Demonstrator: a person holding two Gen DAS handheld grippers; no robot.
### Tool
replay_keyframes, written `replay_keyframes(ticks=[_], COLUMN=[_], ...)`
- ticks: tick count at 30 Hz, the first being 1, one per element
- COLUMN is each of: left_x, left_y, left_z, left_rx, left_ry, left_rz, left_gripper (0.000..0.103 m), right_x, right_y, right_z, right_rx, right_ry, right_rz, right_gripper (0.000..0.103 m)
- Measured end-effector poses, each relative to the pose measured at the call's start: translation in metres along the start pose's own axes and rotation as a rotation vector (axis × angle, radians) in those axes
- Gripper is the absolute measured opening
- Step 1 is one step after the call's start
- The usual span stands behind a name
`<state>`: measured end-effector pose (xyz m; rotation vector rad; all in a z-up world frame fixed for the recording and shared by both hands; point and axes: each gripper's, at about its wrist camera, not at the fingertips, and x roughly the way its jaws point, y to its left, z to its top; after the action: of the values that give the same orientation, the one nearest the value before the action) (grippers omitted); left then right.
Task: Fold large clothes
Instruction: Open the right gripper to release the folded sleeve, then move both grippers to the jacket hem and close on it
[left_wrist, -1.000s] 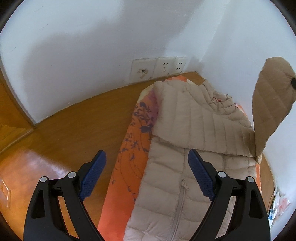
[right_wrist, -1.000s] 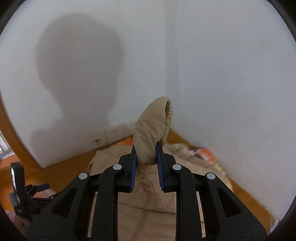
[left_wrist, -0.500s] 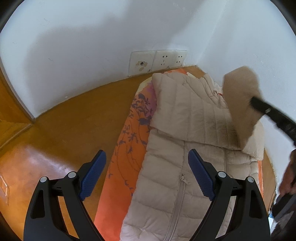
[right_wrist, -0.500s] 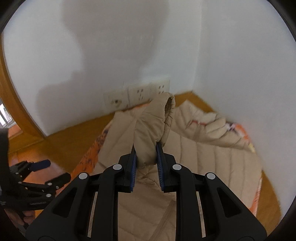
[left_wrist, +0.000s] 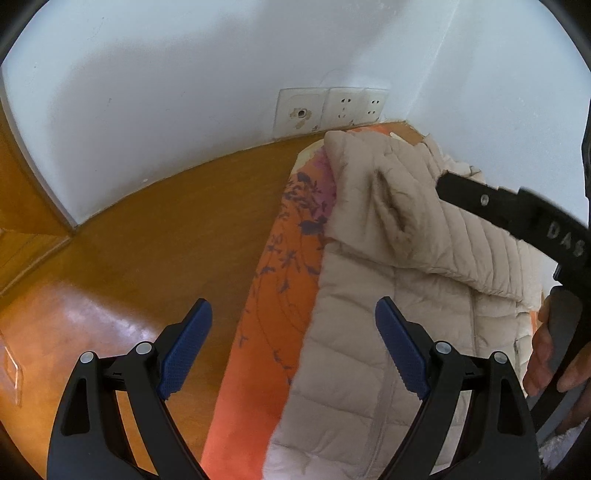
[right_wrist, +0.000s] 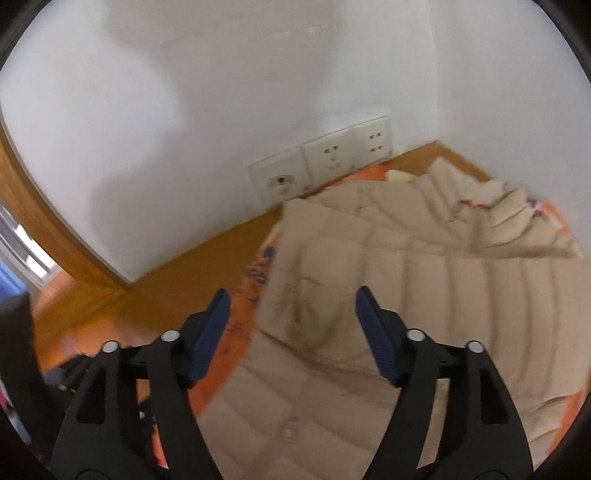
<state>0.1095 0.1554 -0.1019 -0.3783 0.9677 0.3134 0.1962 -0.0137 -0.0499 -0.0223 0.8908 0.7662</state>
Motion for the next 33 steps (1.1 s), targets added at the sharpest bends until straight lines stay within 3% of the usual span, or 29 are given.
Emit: replay_keyframes(ticks=[7, 9, 11, 13, 14, 19, 24, 27, 29, 33], left_x=[0.008, 0.011, 0.015, 0.018, 0.019, 0.021, 0.021, 0.019, 0.017, 0.018], left_y=[0.010, 0.011, 0.011, 0.012, 0.012, 0.012, 0.012, 0.009, 0.009, 0.011], left_z=[0.000, -0.001, -0.001, 0.000, 0.001, 0.004, 0.006, 0.006, 0.003, -0.012], left_rx=[-0.014, -0.011, -0.015, -0.017, -0.015, -0.011, -0.006, 0.010, 0.033, 0.073], left_ry=[0.020, 0.028, 0.035, 0.042, 0.043, 0.044, 0.043, 0.045, 0.053, 0.083], left_rz=[-0.003, -0.002, -0.004, -0.007, -0.006, 0.001, -0.001, -0.023, -0.078, -0.176], left_gripper=[0.086, 0.086, 0.086, 0.086, 0.086, 0.086, 0.086, 0.087, 0.090, 0.095], right_x=[0.009, 0.015, 0.024, 0.035, 0.042, 0.055, 0.032, 0.015, -0.002, -0.035], right_y=[-0.017, -0.026, -0.034, -0.040, -0.044, -0.046, -0.033, -0.040, -0.051, -0.072], right_z=[-0.025, -0.040, -0.055, -0.062, -0.061, -0.035, -0.025, -0.040, -0.058, -0.098], right_rx=[0.090, 0.144, 0.169, 0.178, 0.185, 0.180, 0.116, 0.134, 0.163, 0.236], right_ry=[0.101, 0.155, 0.220, 0.257, 0.265, 0.224, 0.130, 0.129, 0.121, 0.115], right_rz=[-0.021, -0.004, -0.012, -0.031, -0.049, -0.063, -0.032, -0.017, -0.028, -0.081], right_gripper=[0.077, 0.067, 0.042, 0.024, 0.022, 0.022, 0.025, 0.037, 0.051, 0.055])
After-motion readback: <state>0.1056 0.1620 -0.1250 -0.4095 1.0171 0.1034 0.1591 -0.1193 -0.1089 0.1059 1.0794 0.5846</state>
